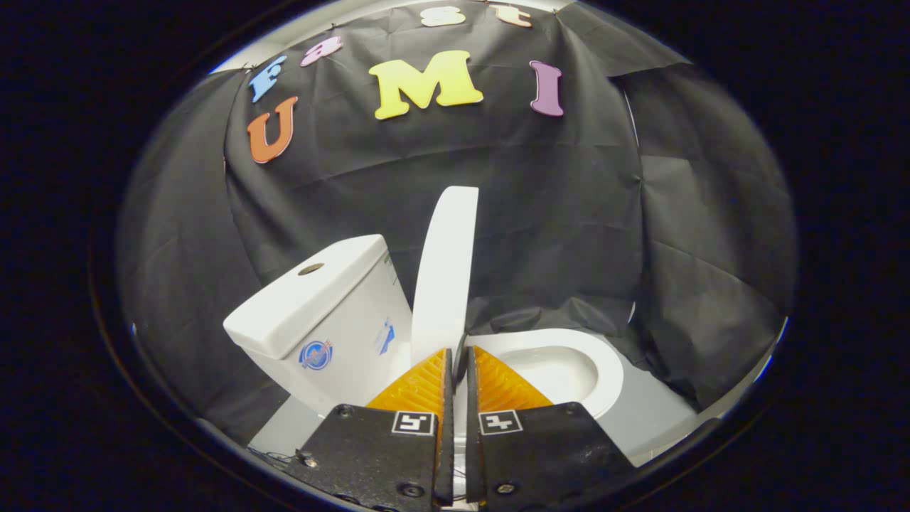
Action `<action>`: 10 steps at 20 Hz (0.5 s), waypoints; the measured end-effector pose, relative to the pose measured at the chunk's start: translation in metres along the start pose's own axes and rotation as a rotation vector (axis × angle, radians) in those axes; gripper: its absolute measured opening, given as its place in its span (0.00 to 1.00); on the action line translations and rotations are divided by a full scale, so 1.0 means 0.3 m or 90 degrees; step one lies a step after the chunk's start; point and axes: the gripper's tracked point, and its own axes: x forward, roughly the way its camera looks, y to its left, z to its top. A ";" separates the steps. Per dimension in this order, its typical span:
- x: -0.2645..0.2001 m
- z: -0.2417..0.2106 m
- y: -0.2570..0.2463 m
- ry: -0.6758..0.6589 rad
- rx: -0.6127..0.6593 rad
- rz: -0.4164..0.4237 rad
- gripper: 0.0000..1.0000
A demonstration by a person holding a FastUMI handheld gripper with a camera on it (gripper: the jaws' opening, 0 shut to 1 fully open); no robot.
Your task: Open the toilet lid.
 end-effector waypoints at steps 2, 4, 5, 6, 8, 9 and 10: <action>0.003 0.002 0.045 0.000 -0.009 0.012 0.10; 0.005 -0.001 0.082 -0.004 -0.033 0.010 0.10; 0.008 -0.001 0.093 -0.005 -0.045 0.004 0.10; 0.010 0.001 0.104 -0.004 -0.056 -0.004 0.10; 0.012 0.003 0.132 -0.001 -0.069 -0.006 0.10; 0.013 0.002 0.157 0.003 -0.071 0.004 0.10; 0.013 -0.002 0.182 0.006 -0.074 0.015 0.10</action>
